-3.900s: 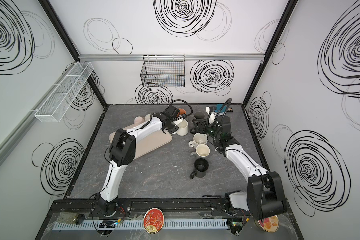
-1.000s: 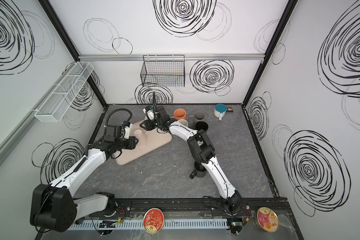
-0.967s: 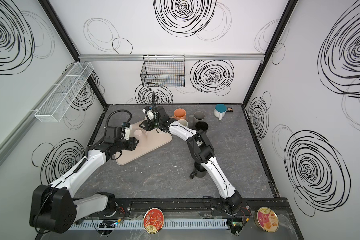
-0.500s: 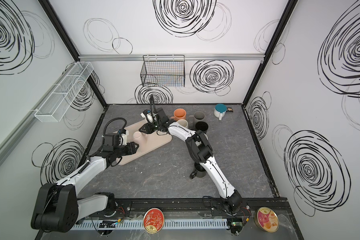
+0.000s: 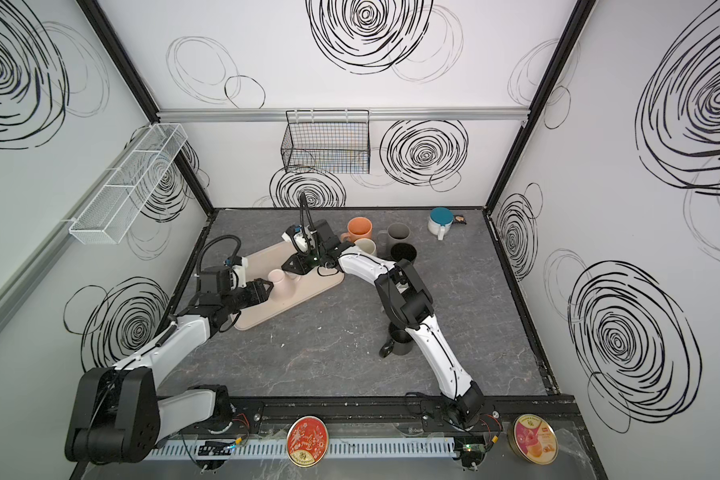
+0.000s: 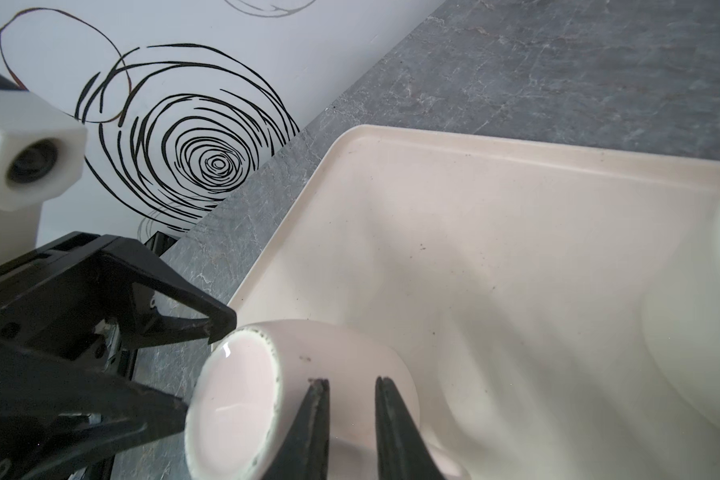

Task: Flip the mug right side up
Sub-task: 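Close the right gripper on the pink mug's handle while the left steadies the mug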

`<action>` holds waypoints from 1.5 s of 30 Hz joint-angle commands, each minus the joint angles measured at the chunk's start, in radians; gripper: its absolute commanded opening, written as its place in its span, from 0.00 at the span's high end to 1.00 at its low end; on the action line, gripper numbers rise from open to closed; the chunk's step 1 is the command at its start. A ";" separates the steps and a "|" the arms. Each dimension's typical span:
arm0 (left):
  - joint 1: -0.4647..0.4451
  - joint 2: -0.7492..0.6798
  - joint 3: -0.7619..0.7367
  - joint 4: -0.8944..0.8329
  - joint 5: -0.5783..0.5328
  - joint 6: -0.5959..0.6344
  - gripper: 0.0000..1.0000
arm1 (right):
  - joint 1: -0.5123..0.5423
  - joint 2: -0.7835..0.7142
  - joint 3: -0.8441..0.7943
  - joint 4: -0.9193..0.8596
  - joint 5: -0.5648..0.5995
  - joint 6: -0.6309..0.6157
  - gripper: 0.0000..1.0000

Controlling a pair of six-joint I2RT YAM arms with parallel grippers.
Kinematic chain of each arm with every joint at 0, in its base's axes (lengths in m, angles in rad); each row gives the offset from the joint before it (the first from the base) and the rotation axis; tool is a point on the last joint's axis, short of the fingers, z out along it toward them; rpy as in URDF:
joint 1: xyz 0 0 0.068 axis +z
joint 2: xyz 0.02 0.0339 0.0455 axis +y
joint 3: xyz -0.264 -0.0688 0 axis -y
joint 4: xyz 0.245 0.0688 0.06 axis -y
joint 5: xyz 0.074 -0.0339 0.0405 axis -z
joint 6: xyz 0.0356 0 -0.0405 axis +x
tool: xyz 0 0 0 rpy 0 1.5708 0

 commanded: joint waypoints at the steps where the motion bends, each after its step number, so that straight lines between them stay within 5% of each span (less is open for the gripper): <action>1: 0.012 -0.011 -0.009 0.049 -0.016 -0.017 0.41 | 0.008 -0.051 -0.042 -0.075 -0.011 -0.038 0.78; 17: 0.015 0.054 0.001 0.126 -0.005 -0.037 0.41 | 0.003 -0.197 -0.237 -0.102 -0.019 -0.077 0.82; 26: 0.020 0.019 0.023 0.072 -0.014 -0.016 0.40 | 0.029 -0.368 -0.335 -0.124 0.288 -0.093 0.68; 32: 0.032 -0.028 0.003 0.054 -0.008 -0.015 0.40 | 0.089 -0.346 -0.279 -0.238 0.373 -0.127 0.55; 45: 0.054 -0.065 0.001 0.018 0.008 0.003 0.39 | 0.149 -0.171 -0.065 -0.400 0.511 -0.213 0.50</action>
